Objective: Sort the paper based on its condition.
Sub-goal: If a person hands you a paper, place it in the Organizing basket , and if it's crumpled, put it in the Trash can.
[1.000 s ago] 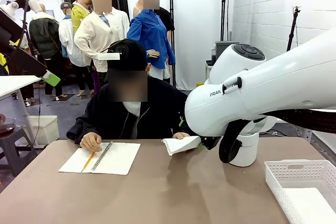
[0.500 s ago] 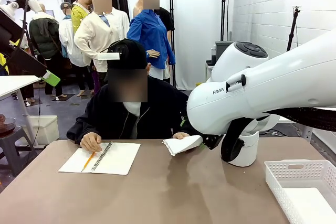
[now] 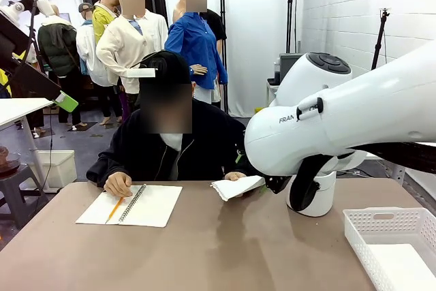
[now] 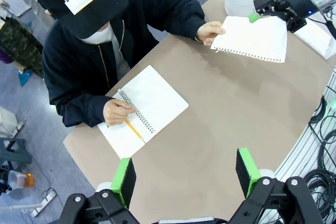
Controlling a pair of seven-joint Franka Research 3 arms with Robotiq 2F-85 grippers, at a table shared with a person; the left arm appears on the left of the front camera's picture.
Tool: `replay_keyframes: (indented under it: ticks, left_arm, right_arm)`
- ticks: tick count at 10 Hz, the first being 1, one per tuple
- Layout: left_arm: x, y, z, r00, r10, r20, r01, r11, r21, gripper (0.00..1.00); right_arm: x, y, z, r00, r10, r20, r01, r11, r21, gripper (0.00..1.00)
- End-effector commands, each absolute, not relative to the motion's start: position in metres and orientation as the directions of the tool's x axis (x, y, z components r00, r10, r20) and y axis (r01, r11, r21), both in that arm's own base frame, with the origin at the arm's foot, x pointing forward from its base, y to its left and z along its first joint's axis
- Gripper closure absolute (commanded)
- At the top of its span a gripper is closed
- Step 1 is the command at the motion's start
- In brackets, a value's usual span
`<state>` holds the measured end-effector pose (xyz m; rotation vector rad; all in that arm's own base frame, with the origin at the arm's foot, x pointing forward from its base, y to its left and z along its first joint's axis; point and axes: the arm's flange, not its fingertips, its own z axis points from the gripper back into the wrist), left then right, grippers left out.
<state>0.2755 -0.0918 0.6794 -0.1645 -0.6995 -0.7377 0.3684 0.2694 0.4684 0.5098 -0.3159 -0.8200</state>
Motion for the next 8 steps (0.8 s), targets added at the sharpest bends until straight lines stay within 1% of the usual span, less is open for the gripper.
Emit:
replay_keyframes:
  ticks: [1,2,4,6,8]
  left_arm:
    - [0.275,-0.091,0.679,0.527,-0.563,0.637,0.668,0.738,0.099,0.00]
    - [0.275,-0.091,0.679,0.527,-0.563,0.637,0.668,0.738,0.099,0.00]
    - [0.275,-0.091,0.679,0.527,-0.563,0.637,0.668,0.738,0.099,0.00]
    - [0.275,-0.091,0.679,0.527,-0.563,0.637,0.668,0.738,0.099,0.00]
    - [0.275,-0.091,0.679,0.527,-0.563,0.637,0.668,0.738,0.099,0.00]
  right_arm:
    - [0.337,0.260,0.484,0.613,-0.777,0.143,0.614,0.582,0.533,0.00]
    - [0.327,0.253,0.491,0.602,-0.782,0.162,0.616,0.584,0.529,0.00]
    - [0.313,0.247,0.493,0.613,-0.781,0.118,0.629,0.573,0.525,0.00]
    - [0.306,0.254,0.482,0.640,-0.764,0.076,0.630,0.579,0.518,0.00]
    - [0.302,0.261,0.466,0.641,-0.765,0.063,0.631,0.573,0.523,0.00]
